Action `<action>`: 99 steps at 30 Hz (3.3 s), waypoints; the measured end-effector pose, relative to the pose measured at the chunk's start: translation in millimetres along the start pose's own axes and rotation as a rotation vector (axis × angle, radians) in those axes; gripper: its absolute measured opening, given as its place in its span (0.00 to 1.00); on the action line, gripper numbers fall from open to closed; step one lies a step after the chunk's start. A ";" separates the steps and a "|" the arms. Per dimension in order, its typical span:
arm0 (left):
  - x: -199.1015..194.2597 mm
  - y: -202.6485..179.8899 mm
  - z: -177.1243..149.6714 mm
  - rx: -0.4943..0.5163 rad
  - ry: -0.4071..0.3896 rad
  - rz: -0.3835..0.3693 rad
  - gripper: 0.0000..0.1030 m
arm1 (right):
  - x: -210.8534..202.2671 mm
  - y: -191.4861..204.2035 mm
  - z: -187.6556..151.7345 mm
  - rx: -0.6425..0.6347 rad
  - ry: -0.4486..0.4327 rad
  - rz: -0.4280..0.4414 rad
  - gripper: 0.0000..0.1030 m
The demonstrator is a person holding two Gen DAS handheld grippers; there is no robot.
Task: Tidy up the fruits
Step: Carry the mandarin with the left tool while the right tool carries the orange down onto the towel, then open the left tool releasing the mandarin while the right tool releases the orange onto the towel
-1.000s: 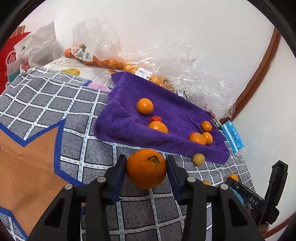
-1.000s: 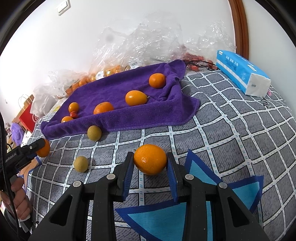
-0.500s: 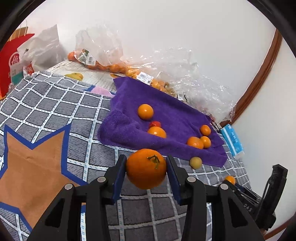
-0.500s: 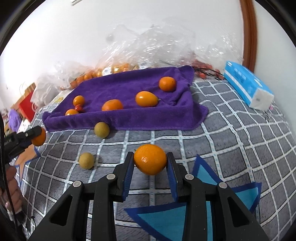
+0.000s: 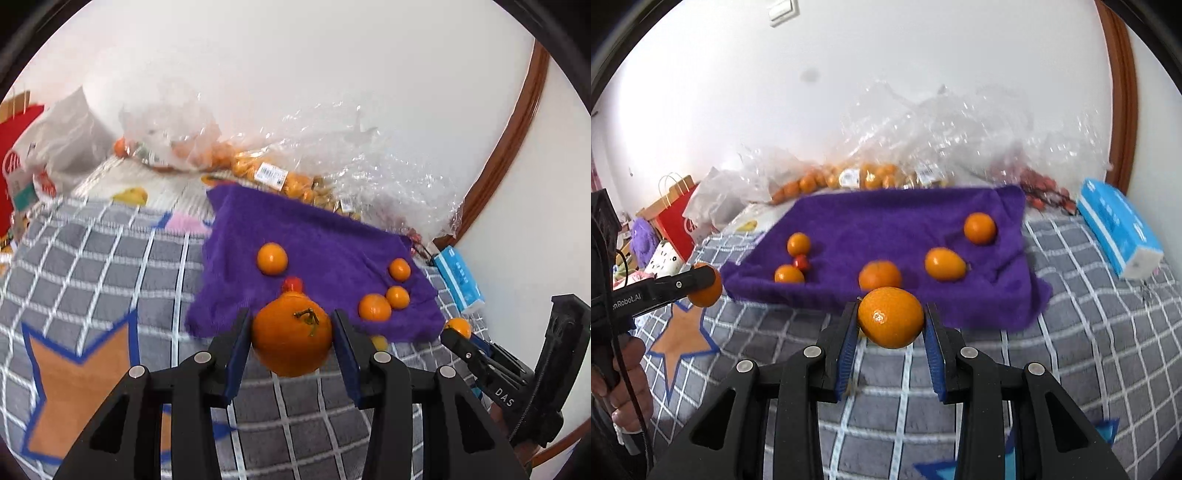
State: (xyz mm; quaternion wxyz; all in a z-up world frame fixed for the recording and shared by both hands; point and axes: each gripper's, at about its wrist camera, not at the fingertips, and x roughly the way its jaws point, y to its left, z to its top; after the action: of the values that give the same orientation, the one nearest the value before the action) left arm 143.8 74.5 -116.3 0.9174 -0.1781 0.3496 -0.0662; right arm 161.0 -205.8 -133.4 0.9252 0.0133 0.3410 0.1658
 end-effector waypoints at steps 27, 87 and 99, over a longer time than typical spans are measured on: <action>78.1 20.0 48.5 -0.050 -0.004 0.008 0.40 | 67.2 -17.8 56.4 0.080 -0.081 -0.054 0.34; 78.2 2.7 33.0 0.023 -0.079 0.031 0.45 | 86.1 -10.6 28.6 0.060 -0.056 -0.096 0.52; 71.7 1.3 33.6 0.013 -0.090 0.032 0.45 | 67.1 -14.6 31.0 0.094 -0.085 -0.196 0.53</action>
State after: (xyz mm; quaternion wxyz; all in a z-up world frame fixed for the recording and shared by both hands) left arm 219.6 67.5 -137.8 0.9343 -0.1693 0.3105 -0.0457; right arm 232.8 -195.7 -153.6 0.9489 0.0303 0.3087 0.0579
